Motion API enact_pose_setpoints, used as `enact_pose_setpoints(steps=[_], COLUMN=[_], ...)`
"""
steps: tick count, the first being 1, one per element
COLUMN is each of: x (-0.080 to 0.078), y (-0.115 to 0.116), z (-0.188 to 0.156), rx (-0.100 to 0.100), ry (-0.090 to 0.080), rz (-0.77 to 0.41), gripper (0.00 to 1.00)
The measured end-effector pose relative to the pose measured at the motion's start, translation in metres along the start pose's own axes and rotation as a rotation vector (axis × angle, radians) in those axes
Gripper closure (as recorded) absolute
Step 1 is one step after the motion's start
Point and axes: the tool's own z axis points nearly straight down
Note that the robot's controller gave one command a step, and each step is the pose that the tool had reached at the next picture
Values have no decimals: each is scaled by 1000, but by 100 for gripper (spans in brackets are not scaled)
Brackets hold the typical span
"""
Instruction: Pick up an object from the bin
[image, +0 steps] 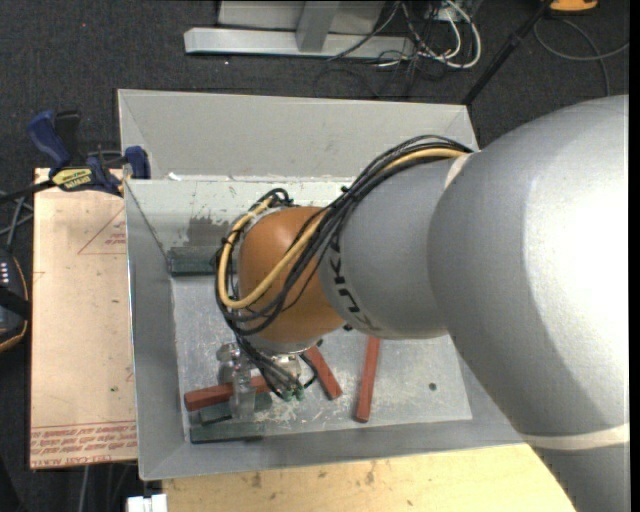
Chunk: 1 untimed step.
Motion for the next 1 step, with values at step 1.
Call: enact_pose_setpoints(steps=[1], x=[-1], y=[0], z=[-18], rx=[-1], ry=[-3], rz=[0], gripper=[100])
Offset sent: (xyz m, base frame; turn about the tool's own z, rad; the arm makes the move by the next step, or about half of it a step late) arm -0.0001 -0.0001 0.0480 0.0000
